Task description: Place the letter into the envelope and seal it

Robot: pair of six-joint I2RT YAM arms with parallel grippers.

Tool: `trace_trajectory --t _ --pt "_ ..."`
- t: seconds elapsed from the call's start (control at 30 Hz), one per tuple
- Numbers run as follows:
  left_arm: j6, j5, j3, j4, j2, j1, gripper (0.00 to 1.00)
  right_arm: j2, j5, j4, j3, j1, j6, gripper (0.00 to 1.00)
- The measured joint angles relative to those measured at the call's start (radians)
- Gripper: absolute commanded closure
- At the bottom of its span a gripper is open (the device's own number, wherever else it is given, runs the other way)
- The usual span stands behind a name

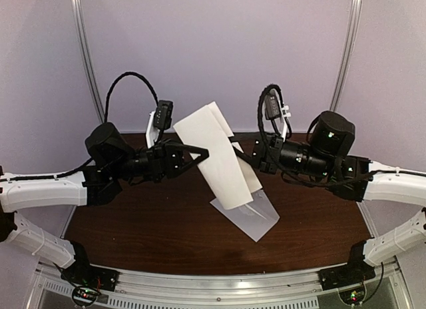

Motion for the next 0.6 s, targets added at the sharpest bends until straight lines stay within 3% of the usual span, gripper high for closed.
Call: trace_trajectory --t 0.2,0.37,0.6 --pt "-0.006 -0.002 0.0 0.0 0.002 0.0 1.0 0.002 0.002 0.002 0.0 0.0 0.0 0.98" --pt "-0.009 -0.013 -0.002 0.005 -0.003 0.0 1.0 -0.005 0.019 -0.007 0.0 0.001 0.003 0.66" --pt "-0.023 -0.039 -0.008 0.059 -0.031 0.0 1.0 -0.021 0.032 -0.03 -0.039 0.001 0.032 0.51"
